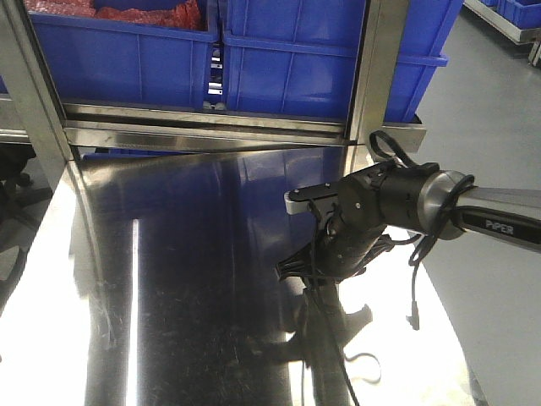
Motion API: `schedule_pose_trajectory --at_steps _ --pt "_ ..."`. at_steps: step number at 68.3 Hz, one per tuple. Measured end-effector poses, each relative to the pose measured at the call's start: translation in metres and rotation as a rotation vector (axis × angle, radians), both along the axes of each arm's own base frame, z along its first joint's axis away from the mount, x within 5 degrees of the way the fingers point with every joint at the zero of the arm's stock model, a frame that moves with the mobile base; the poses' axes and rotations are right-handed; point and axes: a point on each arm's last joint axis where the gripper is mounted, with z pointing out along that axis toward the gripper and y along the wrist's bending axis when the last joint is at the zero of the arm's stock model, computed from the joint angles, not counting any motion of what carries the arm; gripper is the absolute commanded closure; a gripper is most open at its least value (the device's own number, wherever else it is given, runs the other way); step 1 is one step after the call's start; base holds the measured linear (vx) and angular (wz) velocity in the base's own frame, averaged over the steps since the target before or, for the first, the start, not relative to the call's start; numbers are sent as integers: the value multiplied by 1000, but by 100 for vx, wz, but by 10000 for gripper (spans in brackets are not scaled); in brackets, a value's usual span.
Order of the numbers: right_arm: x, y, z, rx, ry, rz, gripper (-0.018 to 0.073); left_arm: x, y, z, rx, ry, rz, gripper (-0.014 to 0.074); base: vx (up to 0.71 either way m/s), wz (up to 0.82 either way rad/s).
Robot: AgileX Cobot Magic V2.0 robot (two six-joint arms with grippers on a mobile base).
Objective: Move and align brake pads A on conveyor
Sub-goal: 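Close the right gripper on the pad and lift it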
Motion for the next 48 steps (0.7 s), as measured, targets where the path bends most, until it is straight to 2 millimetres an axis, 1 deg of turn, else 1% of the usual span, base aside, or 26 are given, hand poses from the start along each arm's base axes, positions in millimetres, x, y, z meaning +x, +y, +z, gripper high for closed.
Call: schedule_pose_trajectory --at_steps 8,15,25,35,48 --pt "-10 -5 9 16 -26 1 568 0 0 0 0 0 0 503 0 0" --pt "-27 -13 16 24 -40 4 568 0 0 0 0 0 0 503 0 0" --pt "-58 -29 32 31 -56 7 568 0 0 0 0 0 0 503 0 0" --pt "-93 -47 55 48 -114 20 568 0 0 0 0 0 0 503 0 0" --pt "-134 -70 73 71 -201 32 568 0 0 0 0 0 0 503 0 0"
